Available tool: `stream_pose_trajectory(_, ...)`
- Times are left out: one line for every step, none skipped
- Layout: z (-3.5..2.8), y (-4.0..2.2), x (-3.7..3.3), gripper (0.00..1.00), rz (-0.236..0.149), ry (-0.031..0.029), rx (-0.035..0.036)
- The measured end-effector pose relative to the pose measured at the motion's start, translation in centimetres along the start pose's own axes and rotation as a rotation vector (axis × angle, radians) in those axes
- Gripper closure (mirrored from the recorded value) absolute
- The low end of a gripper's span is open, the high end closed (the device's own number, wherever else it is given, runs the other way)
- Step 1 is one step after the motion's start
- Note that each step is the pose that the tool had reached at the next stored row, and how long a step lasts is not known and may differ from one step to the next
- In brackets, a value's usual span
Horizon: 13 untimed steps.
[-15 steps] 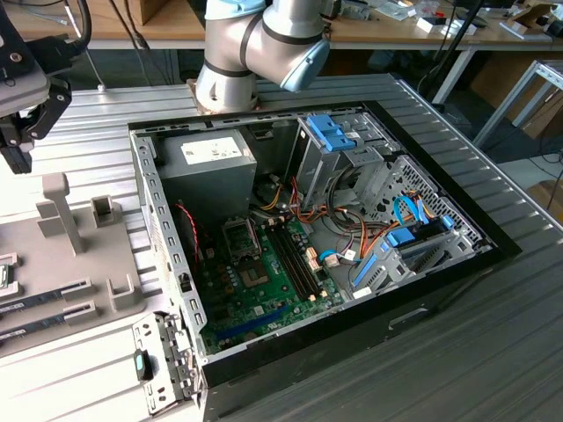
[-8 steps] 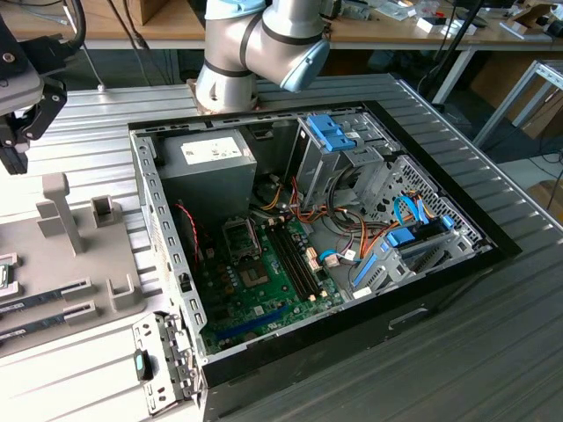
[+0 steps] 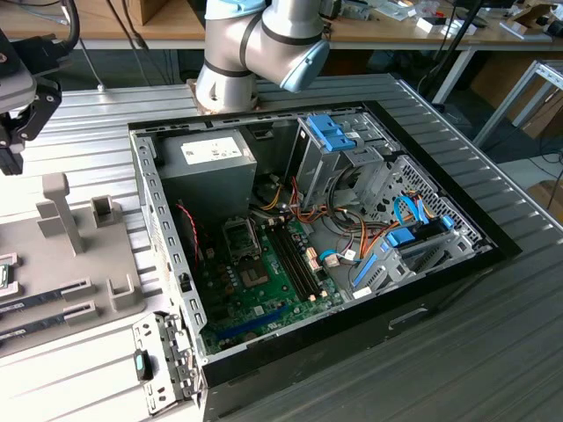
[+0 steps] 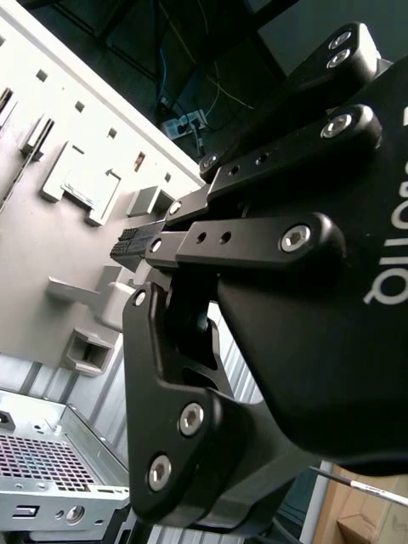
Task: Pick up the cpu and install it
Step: 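Reach for the cpu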
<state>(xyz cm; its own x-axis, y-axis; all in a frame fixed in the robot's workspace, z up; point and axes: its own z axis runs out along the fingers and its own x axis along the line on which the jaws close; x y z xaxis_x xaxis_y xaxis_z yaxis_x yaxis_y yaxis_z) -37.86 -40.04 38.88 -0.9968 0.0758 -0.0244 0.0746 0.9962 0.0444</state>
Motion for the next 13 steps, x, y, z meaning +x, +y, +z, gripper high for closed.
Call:
stream_pose_trajectory(0.00, 0.00, 0.03, 0.89, 0.000, 0.0000, 0.0000)
stream_pose_trajectory(0.01, 0.00, 0.09, 0.89, 0.000, -0.0001, 0.0000)
stream_pose_trajectory(0.01, -0.01, 0.12, 0.89, 0.000, 0.0000, 0.0000)
stream_pose_trajectory(0.01, -0.01, 0.16, 0.89, 0.000, -0.0001, 0.0000)
stream_pose_trajectory(0.01, -0.01, 0.20, 0.89, 0.000, 0.0000, 0.0001)
stream_pose_trajectory(0.02, -0.02, 0.25, 0.89, 0.000, -0.0001, 0.0000)
stream_pose_trajectory(0.02, -0.02, 0.30, 0.89, 0.000, 0.0000, 0.0000)
stream_pose_trajectory(0.02, -0.02, 0.33, 0.89, 0.000, 0.0000, 0.0000)
stream_pose_trajectory(0.02, -0.03, 0.36, 0.89, 0.000, 0.0000, 0.0000)
stream_pose_trajectory(0.02, -0.03, 0.40, 0.89, 0.000, 0.0000, 0.0000)
stream_pose_trajectory(0.02, -0.03, 0.43, 0.89, 0.000, 0.0000, 0.0000)
stream_pose_trajectory(0.03, -0.03, 0.46, 0.89, 0.000, 0.0000, 0.0000)
stream_pose_trajectory(0.03, -0.04, 0.49, 0.89, 0.000, 0.0000, 0.0000)
